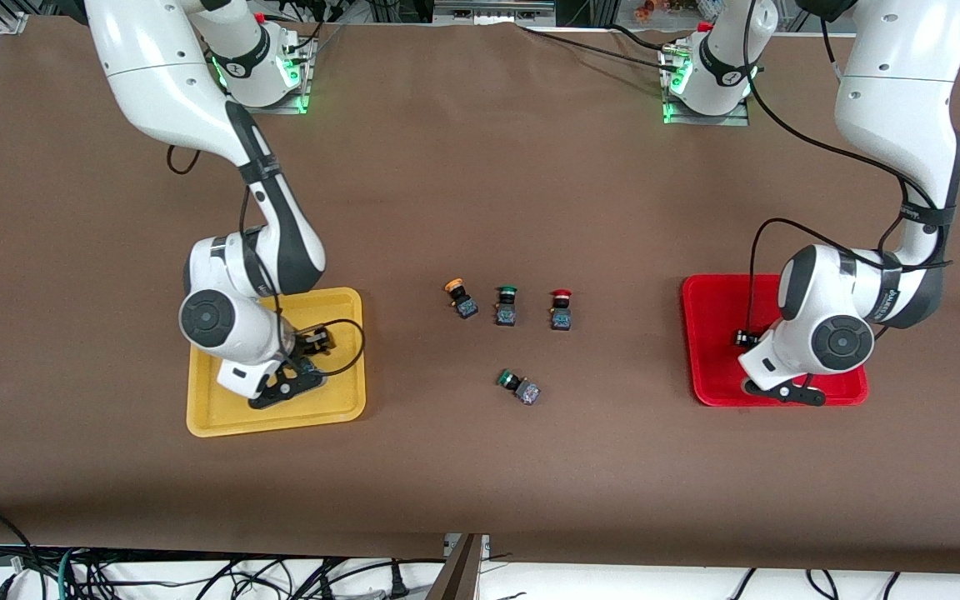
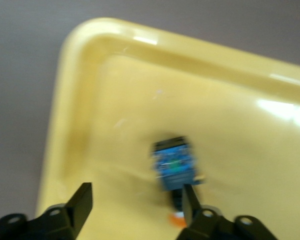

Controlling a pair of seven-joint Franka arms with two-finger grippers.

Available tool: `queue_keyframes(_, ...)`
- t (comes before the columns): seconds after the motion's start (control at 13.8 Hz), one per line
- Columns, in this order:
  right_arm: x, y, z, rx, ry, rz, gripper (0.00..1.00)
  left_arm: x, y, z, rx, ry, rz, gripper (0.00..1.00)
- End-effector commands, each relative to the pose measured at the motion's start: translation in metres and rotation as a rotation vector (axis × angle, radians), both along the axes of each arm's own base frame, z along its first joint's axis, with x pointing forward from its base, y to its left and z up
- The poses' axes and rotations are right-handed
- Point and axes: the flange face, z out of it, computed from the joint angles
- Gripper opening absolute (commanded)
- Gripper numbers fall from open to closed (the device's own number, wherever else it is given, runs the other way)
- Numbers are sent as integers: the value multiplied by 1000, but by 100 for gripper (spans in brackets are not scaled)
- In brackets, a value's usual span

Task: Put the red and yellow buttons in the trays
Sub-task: 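Drop orange button in yellow tray while the left gripper drops red button, then grasp a second orange button with the right gripper while the left grasps red, then place the orange button in the yellow tray while the left gripper carries red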

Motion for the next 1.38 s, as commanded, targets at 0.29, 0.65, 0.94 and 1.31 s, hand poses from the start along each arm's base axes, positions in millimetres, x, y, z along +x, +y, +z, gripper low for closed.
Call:
queue_keyframes(0.29, -77, 188, 10, 44, -7, -160, 99, -32, -144, 106, -119, -10, 40, 100)
queue_keyframes(0.65, -122, 238, -36, 58, -43, -169, 99, -41, -224, 68, -273, -60, 163, 100)
queue_keyframes(0.94, -132, 233, -56, 60, -62, -170, 98, -61, -288, 49, -279, -95, 310, 100)
queue_keyframes(1.31, -132, 220, -49, 46, -47, -176, 0, -67, -297, 11, -305, -119, 314, 100)
